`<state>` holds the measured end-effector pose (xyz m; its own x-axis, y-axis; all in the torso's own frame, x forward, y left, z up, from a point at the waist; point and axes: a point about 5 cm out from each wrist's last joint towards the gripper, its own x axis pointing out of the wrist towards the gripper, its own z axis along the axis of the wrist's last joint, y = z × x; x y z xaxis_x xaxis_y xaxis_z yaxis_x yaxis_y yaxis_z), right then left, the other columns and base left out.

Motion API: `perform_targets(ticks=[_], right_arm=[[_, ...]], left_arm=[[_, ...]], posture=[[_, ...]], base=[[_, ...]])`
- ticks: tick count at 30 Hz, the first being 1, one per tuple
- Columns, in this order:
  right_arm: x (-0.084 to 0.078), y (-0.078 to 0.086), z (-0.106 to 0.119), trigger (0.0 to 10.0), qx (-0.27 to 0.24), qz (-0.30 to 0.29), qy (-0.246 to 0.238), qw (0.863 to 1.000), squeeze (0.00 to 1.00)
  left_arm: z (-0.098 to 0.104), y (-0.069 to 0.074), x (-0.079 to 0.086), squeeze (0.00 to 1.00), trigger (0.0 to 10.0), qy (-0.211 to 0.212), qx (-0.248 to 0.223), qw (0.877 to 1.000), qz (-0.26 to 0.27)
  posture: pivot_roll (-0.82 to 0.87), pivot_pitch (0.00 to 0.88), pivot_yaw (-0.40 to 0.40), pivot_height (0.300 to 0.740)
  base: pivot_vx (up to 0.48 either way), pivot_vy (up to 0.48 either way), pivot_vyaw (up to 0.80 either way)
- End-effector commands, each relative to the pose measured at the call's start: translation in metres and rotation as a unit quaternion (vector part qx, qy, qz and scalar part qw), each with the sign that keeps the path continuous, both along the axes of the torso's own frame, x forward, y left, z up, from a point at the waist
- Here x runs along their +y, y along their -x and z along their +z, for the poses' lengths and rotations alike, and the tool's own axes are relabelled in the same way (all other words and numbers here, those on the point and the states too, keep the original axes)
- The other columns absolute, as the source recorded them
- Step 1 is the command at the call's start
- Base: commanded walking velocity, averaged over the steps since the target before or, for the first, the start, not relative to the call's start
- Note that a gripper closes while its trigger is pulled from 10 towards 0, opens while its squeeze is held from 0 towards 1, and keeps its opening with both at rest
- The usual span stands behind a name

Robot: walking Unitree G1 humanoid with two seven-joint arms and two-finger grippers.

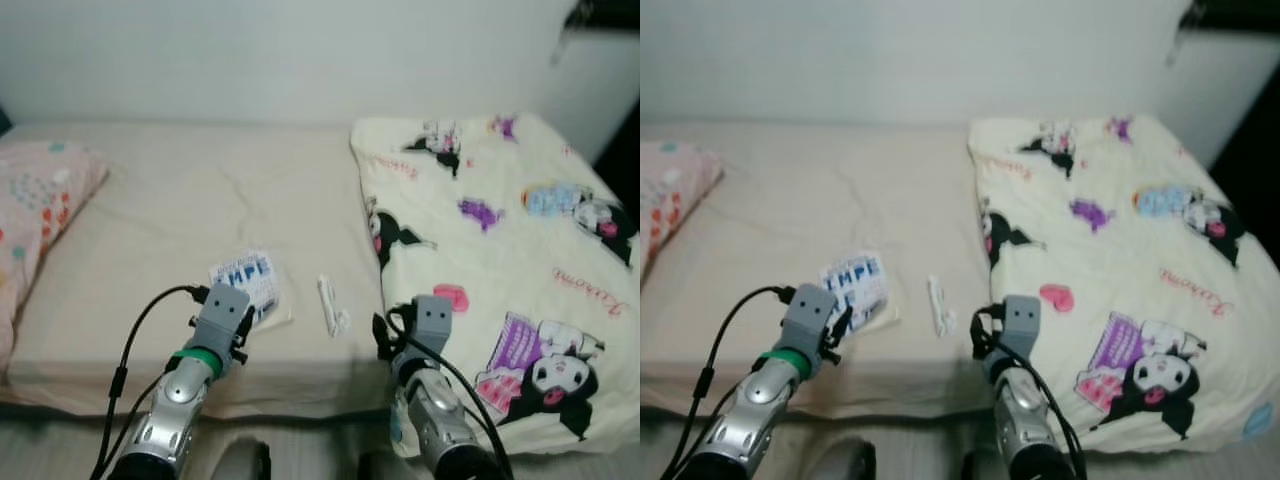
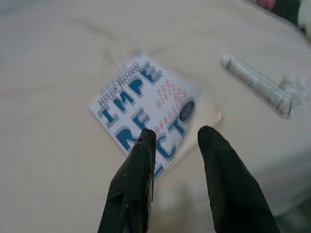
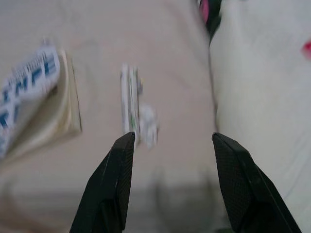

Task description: Clean up the room

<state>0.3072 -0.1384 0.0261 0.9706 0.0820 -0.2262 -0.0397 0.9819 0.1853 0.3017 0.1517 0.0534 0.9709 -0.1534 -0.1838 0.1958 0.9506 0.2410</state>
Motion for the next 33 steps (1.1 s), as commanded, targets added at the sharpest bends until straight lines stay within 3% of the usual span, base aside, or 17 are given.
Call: perform_targets(ticks=[1, 14, 19, 25, 33], right_arm=[[0.000, 0.003, -0.005, 10.0, 0.014, 0.002, -0.001, 1.000, 0.00], [0.009, -0.004, 0.000, 10.0, 0.014, 0.025, -0.005, 1.000, 0.00], [0.028, -0.016, 0.013, 10.0, 0.001, 0.079, -0.002, 0.997, 0.00], [0.042, -0.028, 0.030, 10.0, -0.023, 0.102, -0.020, 0.994, 0.00], [0.060, -0.030, 0.038, 10.0, -0.035, 0.154, -0.044, 0.987, 0.00]], left_arm=[[-0.005, 0.004, 0.003, 0.00, 10.0, 0.001, 0.010, 1.000, 0.008], [-0.003, 0.004, 0.006, 0.00, 10.0, -0.003, 0.003, 1.000, 0.025], [-0.001, 0.008, 0.013, 0.00, 10.0, -0.008, -0.010, 0.999, 0.043], [-0.002, 0.015, 0.017, 0.00, 10.0, -0.025, -0.017, 0.999, 0.041], [-0.002, 0.018, 0.021, 0.00, 10.0, -0.033, -0.022, 0.998, 0.047]], posture=[[0.06, 0.012, 0.074, 0.587], [0.07, 0.011, 0.059, 0.573], [0.08, 0.014, 0.046, 0.568], [0.09, 0.014, 0.040, 0.558], [0.10, 0.013, 0.036, 0.558]], base=[[0.000, 0.000, 0.00], [0.000, 0.000, 0.00], [0.000, 0.000, 0.00], [0.000, 0.000, 0.00], [0.000, 0.000, 0.00]])
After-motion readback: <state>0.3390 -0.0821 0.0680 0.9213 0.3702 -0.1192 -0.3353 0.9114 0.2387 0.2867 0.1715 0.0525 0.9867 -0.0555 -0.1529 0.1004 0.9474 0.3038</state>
